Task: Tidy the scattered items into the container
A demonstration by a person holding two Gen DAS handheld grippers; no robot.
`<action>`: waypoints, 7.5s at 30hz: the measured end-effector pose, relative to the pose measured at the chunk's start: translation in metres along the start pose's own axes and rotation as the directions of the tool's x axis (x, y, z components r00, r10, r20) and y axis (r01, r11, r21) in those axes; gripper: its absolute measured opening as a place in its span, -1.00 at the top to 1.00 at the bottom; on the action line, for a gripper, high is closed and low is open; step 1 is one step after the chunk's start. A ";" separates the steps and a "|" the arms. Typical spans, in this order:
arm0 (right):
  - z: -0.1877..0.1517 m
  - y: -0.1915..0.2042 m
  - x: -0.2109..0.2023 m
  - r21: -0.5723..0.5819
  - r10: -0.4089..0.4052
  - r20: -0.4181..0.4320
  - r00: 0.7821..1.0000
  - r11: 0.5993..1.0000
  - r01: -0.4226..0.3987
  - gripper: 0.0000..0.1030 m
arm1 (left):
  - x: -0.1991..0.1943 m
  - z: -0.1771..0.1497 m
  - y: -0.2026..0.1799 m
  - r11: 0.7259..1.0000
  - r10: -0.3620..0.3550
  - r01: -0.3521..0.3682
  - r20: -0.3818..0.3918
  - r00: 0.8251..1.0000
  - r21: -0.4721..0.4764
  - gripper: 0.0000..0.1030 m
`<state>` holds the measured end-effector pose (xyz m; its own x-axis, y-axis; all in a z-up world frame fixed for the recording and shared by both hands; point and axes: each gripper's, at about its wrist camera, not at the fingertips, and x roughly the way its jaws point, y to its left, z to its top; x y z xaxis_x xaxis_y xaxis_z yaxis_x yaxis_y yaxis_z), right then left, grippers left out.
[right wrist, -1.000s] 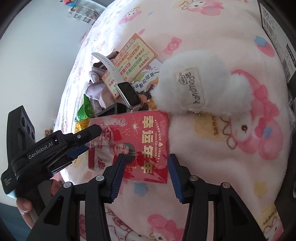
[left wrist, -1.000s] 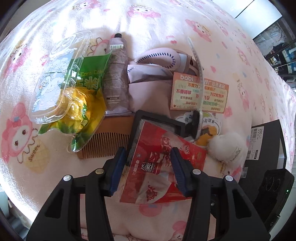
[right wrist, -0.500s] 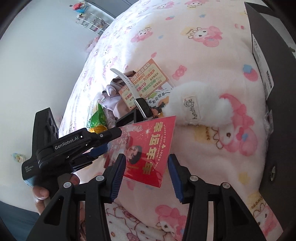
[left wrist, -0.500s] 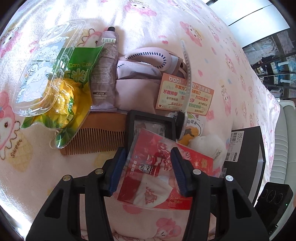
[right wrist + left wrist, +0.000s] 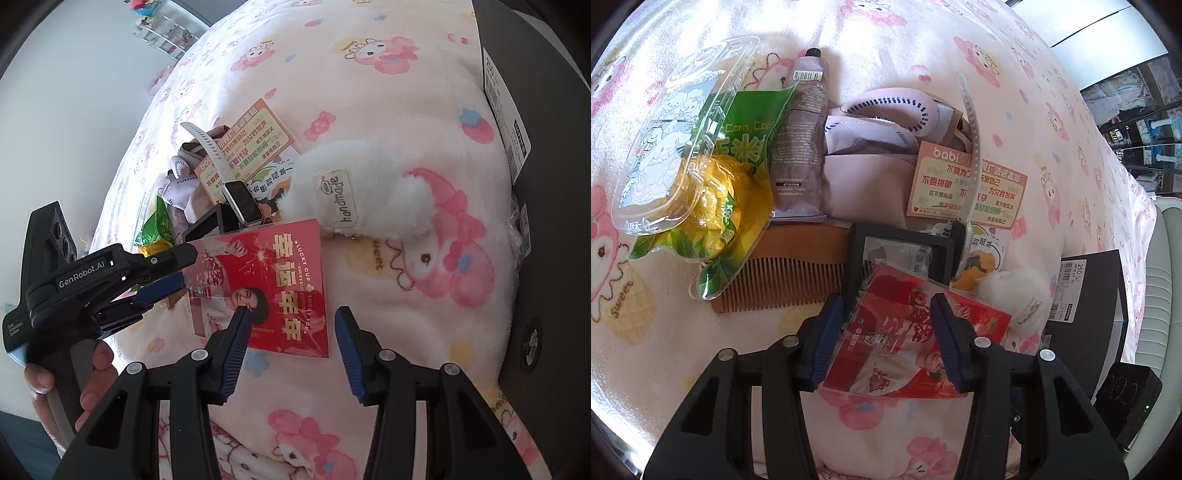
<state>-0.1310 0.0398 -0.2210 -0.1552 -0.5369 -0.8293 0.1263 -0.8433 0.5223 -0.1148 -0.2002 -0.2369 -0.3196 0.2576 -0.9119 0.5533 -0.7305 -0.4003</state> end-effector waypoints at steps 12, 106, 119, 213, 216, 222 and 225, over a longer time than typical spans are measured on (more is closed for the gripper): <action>0.001 0.025 -0.014 -0.084 0.008 0.027 1.000 0.996 -0.006 0.17 | -0.002 -0.003 -0.009 0.998 -0.046 0.046 -0.013 0.999 0.042 0.10; 0.043 0.008 -0.014 -0.065 -0.288 0.130 0.949 0.952 0.298 0.15 | -0.001 -0.015 -0.016 0.982 -0.188 0.188 -0.016 0.982 -0.011 0.33; 0.046 -0.006 0.002 -0.098 -0.238 0.074 0.969 0.965 0.244 -0.04 | 0.014 -0.011 -0.039 0.973 -0.224 0.226 -0.044 0.974 0.048 0.10; 0.020 0.011 -0.072 -0.202 -0.079 0.088 0.993 0.975 0.096 0.30 | 0.042 -0.049 -0.069 0.980 -0.126 0.149 -0.169 0.977 0.131 0.83; 0.018 0.014 -0.070 -0.219 -0.101 0.095 0.990 0.968 0.120 0.30 | 0.020 -0.048 -0.066 0.973 -0.171 0.187 -0.122 0.978 0.135 0.94; 0.019 0.015 -0.052 -0.215 -0.118 0.064 0.991 0.968 0.129 0.28 | -0.021 -0.031 -0.042 0.978 -0.148 0.153 -0.051 0.988 0.142 0.96; 0.021 0.014 -0.040 -0.216 -0.120 0.060 0.991 0.968 0.130 0.28 | -0.029 -0.018 -0.021 0.986 -0.130 0.131 -0.023 0.991 0.105 0.97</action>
<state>-0.1436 0.0484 -0.1763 -0.2278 -0.4320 -0.8726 0.3139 -0.8809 0.3542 -0.1031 -0.1812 -0.2042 -0.3712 0.3645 -0.8540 0.4223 -0.7528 -0.5049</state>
